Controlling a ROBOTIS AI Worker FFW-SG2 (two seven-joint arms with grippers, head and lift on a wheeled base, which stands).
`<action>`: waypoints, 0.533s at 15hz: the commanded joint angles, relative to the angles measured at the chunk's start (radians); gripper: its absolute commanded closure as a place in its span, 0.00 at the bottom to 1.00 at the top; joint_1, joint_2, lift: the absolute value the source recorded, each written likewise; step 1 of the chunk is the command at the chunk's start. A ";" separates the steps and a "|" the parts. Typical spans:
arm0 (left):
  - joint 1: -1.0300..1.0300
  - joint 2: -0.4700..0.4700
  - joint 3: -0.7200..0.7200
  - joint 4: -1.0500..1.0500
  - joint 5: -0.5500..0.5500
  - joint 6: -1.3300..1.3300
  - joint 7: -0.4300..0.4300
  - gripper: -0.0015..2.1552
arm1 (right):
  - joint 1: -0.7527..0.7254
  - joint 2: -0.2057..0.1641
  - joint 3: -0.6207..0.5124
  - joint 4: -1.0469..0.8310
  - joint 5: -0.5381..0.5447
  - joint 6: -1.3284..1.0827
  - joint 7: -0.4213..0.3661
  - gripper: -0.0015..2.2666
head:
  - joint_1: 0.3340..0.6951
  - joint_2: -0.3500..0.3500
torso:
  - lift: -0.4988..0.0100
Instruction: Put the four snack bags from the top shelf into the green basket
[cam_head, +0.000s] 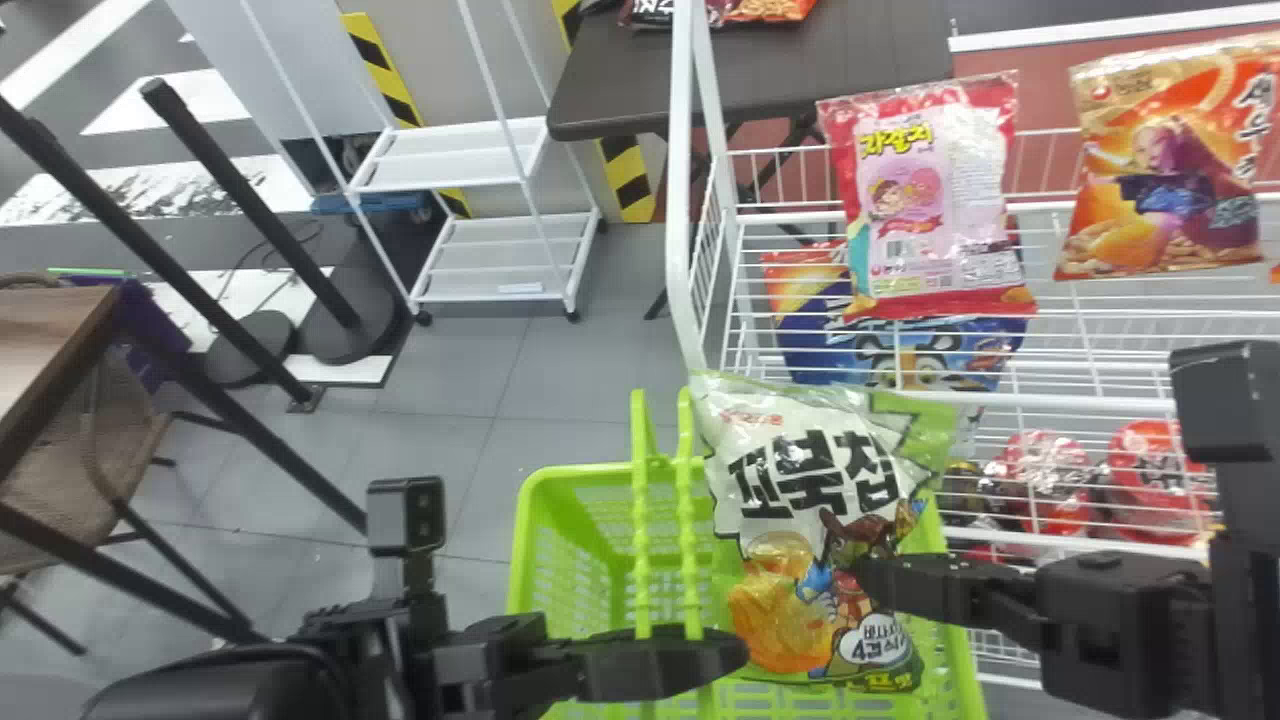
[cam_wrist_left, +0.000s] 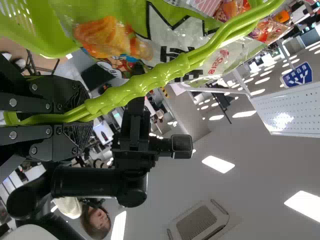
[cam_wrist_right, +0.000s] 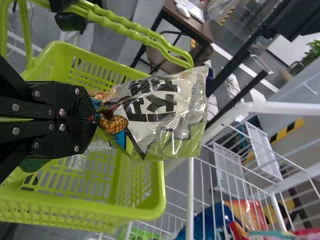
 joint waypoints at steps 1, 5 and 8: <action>-0.004 -0.001 -0.013 -0.006 0.003 0.013 -0.010 1.00 | -0.014 0.000 0.117 0.077 0.069 -0.004 -0.001 0.99 | 1.00 0.98 | 0.98; -0.006 -0.001 -0.021 -0.009 0.003 0.019 -0.010 1.00 | -0.097 0.002 0.295 0.250 0.131 -0.093 -0.047 0.99 | 1.00 1.00 | 0.98; -0.006 -0.003 -0.021 -0.010 0.003 0.028 -0.010 1.00 | -0.194 0.005 0.415 0.402 0.158 -0.152 -0.081 0.80 | 1.00 1.00 | 0.98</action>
